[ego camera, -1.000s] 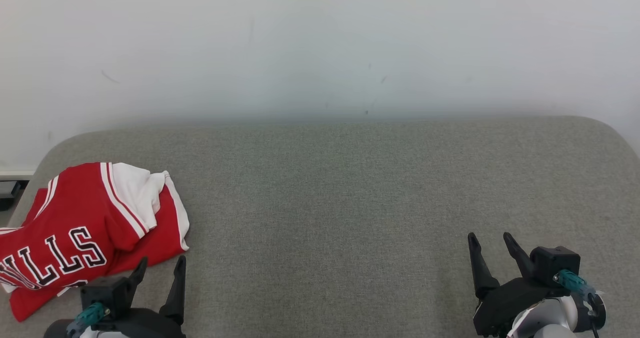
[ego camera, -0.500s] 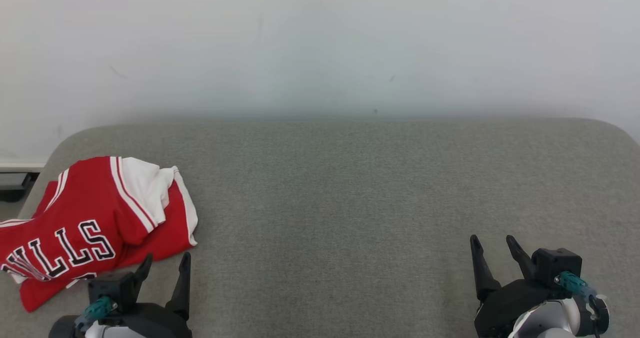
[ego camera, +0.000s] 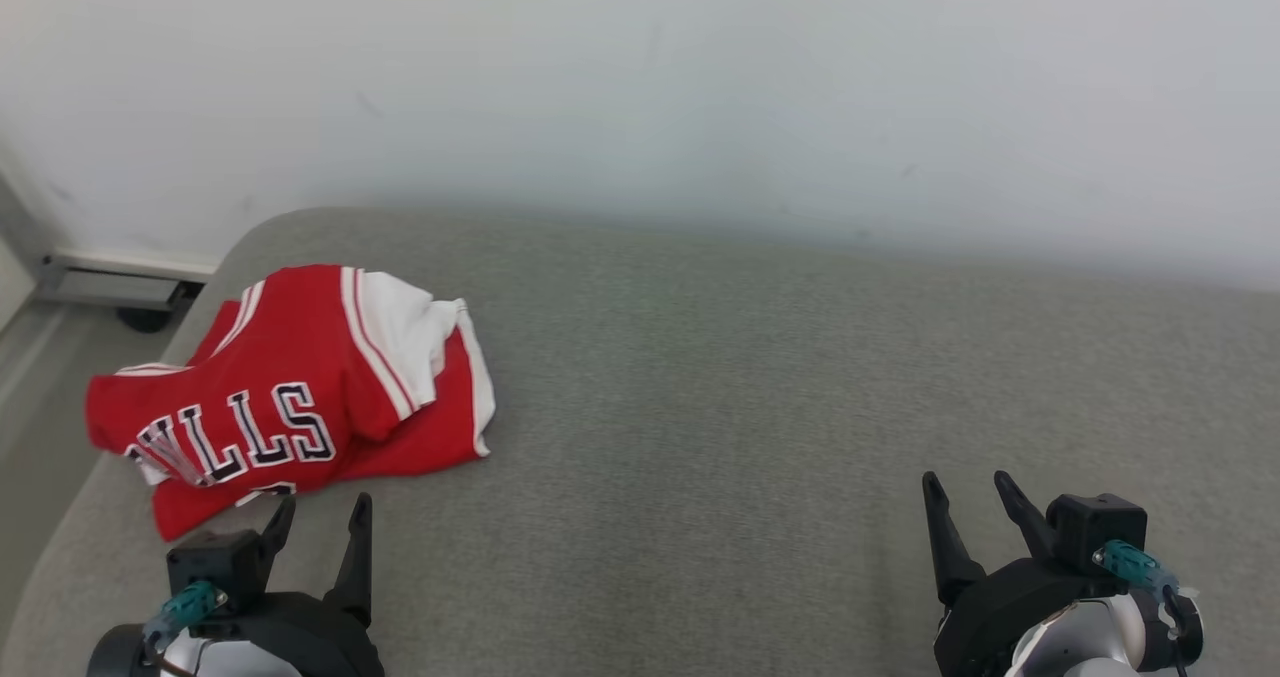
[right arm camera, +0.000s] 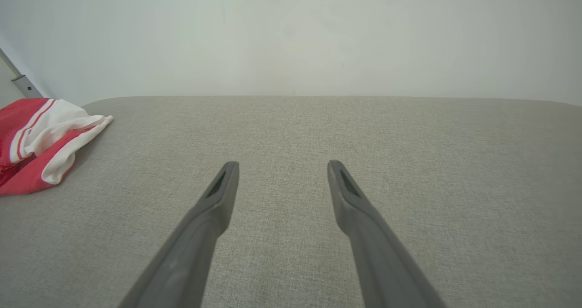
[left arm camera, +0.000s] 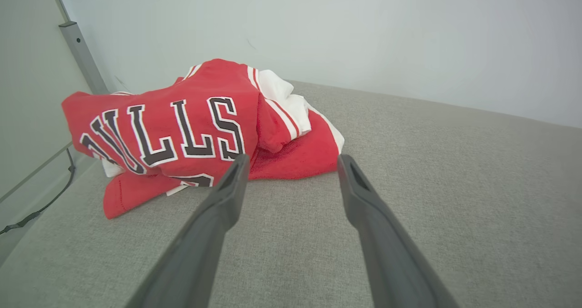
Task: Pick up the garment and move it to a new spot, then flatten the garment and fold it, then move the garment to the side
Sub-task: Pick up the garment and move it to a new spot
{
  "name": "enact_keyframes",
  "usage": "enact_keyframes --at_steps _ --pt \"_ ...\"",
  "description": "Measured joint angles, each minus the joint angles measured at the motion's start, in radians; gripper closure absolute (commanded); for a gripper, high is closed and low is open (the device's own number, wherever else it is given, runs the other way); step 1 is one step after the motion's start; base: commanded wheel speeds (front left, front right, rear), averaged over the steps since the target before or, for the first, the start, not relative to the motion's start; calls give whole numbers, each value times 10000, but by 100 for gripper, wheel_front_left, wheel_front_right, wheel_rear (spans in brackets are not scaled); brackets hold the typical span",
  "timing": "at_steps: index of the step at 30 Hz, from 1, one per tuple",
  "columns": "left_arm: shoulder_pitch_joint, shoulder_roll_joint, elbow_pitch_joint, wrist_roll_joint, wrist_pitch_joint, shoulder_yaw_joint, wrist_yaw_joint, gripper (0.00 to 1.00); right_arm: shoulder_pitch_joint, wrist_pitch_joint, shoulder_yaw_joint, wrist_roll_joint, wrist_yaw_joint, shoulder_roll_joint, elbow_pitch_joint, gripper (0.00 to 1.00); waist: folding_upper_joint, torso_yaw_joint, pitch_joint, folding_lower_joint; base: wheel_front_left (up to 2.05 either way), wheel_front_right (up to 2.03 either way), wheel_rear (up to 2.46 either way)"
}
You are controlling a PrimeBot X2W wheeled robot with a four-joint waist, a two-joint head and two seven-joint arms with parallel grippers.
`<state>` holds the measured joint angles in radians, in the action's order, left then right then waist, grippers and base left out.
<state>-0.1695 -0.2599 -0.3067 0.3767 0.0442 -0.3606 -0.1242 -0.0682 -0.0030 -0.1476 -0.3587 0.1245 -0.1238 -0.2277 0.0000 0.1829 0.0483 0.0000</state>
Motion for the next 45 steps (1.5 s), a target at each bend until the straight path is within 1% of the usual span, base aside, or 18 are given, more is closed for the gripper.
enact_keyframes --at_steps 10,15,25,28,29,30,31,33,35,37,39,45 --pt "38 -56 6 -48 -180 238 0 0 -2 270 -163 92 2 198 107 0 0 1272 48 0 0 0 0" --pt "444 -142 63 -48 -270 485 -2 0 -17 405 -399 105 2 293 130 0 0 1632 82 0 0 0 0" --pt "469 -104 272 -58 -384 604 -2 0 -21 648 -447 169 2 291 213 0 0 1413 69 0 0 0 0" --pt "376 -12 263 -25 -671 466 27 0 18 650 -284 171 2 280 366 0 0 1369 31 0 0 0 0" --pt "252 33 236 -15 -780 407 105 0 36 656 -224 173 2 268 408 0 0 1374 9 0 0 0 0" --pt "35 44 165 15 -940 334 207 0 58 660 -199 174 2 251 454 0 0 1382 -17 0 0 0 0" --pt "-535 21 2 25 -1214 307 295 0 124 731 -226 180 2 236 577 0 0 1390 -79 0 0 0 0" --pt "-1138 -107 -196 75 -1559 347 462 0 154 825 -336 259 2 240 750 0 0 1372 -154 0 0 0 0" --pt "-1706 -247 -439 125 -1994 416 491 0 155 842 -403 282 2 226 1018 0 0 1332 -253 0 0 0 0" --pt "-1957 -274 -577 123 -2194 499 481 0 146 911 -422 309 2 209 1143 0 0 1308 -315 0 0 0 0" --pt "-2423 -349 -915 105 -2669 596 360 0 143 993 -460 426 2 151 1390 0 0 1250 -466 0 0 0 0" --pt "-3952 -575 -1567 107 -3664 727 376 0 47 1287 -570 646 2 10 1973 0 1 982 -1055 1 0 0 0"
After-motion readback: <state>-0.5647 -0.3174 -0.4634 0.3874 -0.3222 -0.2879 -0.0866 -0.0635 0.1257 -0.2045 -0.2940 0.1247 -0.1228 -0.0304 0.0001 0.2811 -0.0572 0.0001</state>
